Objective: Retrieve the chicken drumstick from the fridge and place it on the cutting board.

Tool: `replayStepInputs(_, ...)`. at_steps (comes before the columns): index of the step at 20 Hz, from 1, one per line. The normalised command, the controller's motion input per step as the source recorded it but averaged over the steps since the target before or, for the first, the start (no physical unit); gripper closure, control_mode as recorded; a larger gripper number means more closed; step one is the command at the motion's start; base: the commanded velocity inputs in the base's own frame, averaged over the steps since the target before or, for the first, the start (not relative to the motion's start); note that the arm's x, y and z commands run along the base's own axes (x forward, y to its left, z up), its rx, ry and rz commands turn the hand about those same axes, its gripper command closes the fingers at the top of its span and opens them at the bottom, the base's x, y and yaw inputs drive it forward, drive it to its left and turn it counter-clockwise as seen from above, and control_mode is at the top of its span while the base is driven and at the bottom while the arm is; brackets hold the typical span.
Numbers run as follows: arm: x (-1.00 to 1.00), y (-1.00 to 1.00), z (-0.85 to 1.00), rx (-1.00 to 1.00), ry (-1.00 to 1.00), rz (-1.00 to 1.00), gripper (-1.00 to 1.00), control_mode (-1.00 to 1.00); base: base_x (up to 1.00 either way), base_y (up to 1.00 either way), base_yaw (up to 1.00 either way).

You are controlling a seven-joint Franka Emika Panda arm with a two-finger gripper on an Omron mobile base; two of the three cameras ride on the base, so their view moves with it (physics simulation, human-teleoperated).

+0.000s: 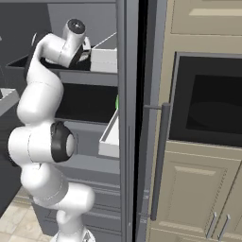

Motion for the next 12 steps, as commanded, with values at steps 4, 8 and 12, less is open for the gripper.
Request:
replayStepInputs(4,0.25,-0.01,0.00,-0.10,0.00,0.39,-1.00,-1.00,0.00,0.00,0.00)
replayStepInputs(8,0.37,0.02,0.05,-0.09,0.00,0.19,-1.00,-1.00,0.00,0.00,0.00)
replayStepInputs(12,0.48,0.02,0.14,-0.13,0.00,0.10,-1.00,-1.00,0.00,0.00,0.00)
